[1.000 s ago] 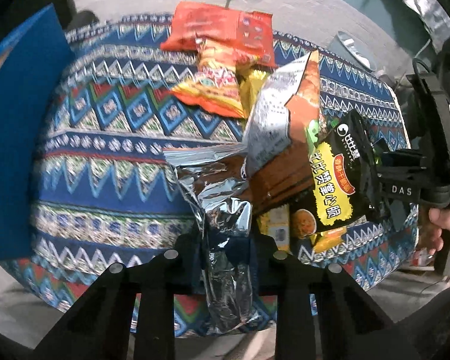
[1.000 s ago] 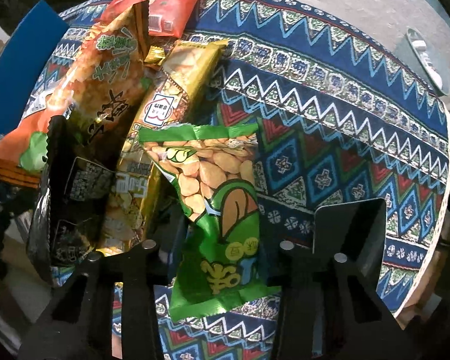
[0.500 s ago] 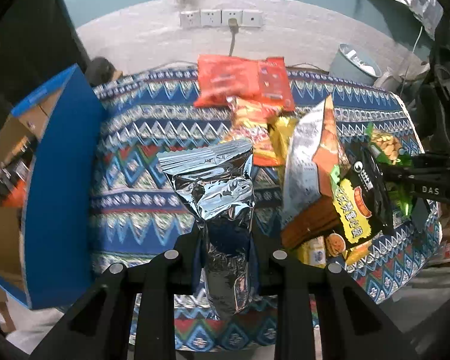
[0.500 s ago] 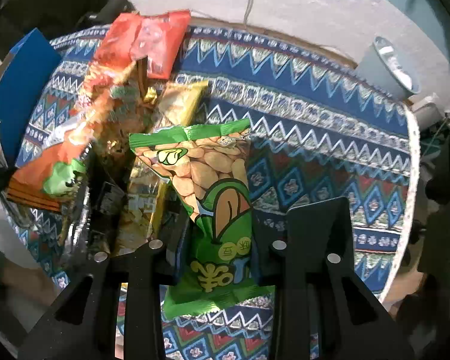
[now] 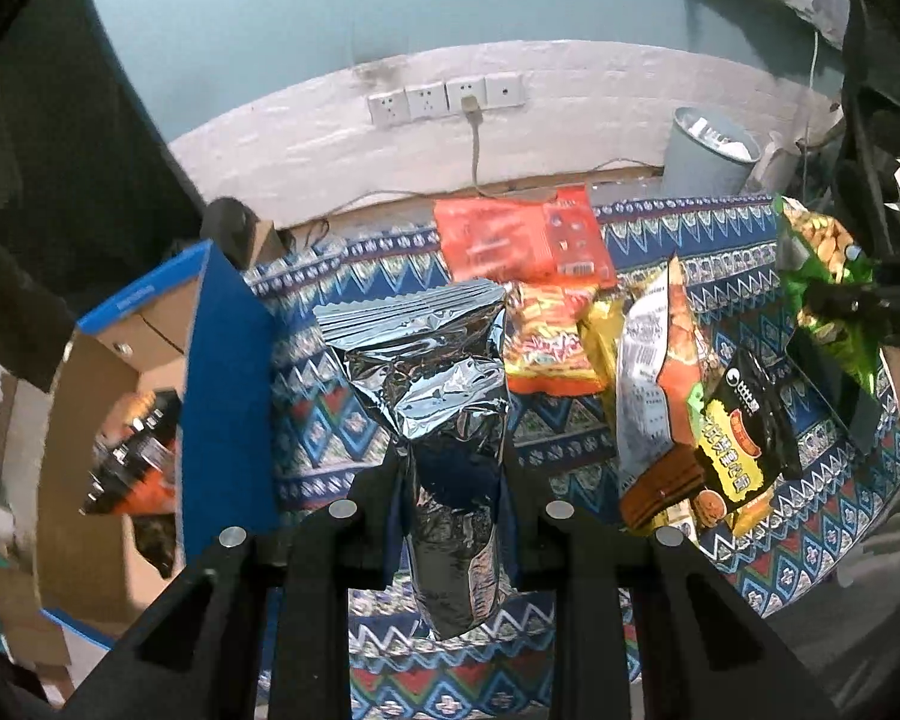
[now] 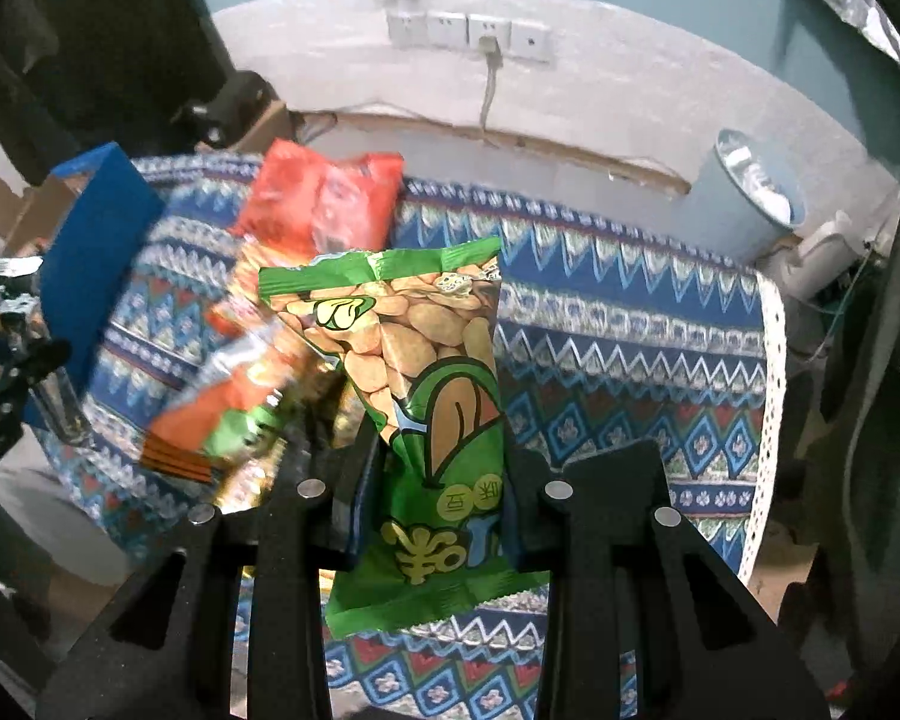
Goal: Organize snacks
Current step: 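Lift both held bags and carry them over the cardboard box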
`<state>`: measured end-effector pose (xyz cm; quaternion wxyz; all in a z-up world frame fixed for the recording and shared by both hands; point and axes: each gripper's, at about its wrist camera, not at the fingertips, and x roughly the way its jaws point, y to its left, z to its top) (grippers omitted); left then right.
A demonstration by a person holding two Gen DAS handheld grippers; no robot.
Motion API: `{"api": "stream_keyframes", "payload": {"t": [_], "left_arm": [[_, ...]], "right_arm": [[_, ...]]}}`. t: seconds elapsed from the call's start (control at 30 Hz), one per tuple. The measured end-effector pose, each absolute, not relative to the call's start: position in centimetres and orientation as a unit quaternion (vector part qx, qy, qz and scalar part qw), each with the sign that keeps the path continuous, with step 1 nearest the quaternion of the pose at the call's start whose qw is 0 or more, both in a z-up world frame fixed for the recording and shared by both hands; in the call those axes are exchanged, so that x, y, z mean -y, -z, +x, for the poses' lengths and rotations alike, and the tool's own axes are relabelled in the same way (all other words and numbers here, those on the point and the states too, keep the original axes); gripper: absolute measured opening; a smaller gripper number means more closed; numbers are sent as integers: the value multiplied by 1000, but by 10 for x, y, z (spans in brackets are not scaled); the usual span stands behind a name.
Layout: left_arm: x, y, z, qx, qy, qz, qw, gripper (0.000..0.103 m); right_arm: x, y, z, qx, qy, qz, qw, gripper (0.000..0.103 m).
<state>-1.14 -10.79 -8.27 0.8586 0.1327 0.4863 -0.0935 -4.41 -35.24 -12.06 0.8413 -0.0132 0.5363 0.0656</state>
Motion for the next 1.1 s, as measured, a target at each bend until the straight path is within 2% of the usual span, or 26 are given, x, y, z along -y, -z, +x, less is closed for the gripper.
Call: {"api": "stream_keyframes", "payload": {"t": [0.43, 1.1], "left_arm": [[90, 42, -2, -452, 106, 162, 871, 25], [29, -14, 8, -365, 86, 191, 907, 25]], "right_arm": [[314, 76, -35, -494, -98, -9, 864, 31], [229, 43, -4, -462, -150, -9, 874, 31]]}}
